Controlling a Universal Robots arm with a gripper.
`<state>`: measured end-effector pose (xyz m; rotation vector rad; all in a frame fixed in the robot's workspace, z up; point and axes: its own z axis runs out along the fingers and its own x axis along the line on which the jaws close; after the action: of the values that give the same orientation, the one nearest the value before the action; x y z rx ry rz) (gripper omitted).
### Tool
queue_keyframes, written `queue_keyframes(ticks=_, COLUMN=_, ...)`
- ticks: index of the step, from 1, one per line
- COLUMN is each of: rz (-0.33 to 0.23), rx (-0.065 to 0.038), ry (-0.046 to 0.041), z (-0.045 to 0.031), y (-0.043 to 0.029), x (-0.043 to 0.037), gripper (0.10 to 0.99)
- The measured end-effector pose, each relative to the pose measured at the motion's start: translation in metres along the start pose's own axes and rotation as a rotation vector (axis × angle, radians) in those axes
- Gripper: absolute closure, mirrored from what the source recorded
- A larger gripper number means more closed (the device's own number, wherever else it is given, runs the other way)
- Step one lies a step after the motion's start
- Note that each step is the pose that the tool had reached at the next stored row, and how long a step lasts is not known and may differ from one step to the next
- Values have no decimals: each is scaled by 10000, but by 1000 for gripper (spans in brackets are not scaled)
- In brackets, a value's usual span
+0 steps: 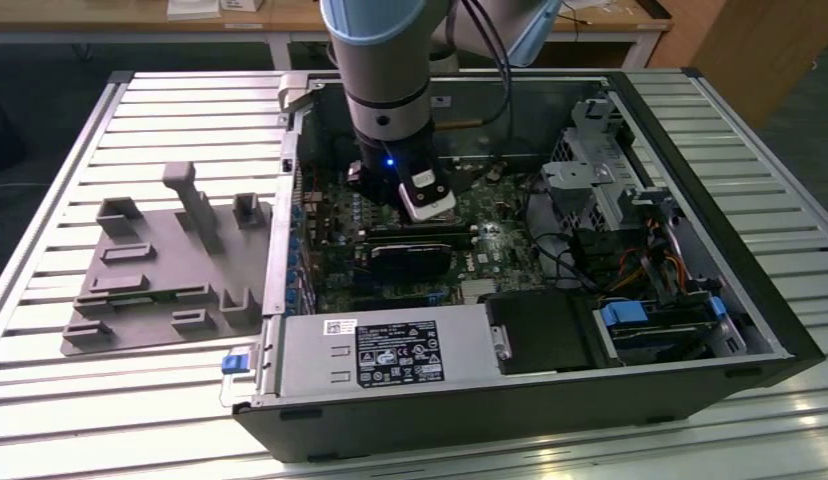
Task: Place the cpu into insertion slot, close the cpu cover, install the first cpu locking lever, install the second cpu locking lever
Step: 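Install the second cpu locking lever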
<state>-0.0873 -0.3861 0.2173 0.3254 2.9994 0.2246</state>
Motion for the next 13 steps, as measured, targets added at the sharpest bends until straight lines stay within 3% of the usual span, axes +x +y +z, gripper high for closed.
queue_keyframes(ticks=6, rz=26, rx=-195, ry=41, z=16, y=-38, x=6, gripper=984)
queue_keyframes(ticks=13, rz=41, rx=-306, ry=64, z=70, y=-88, x=11, gripper=984)
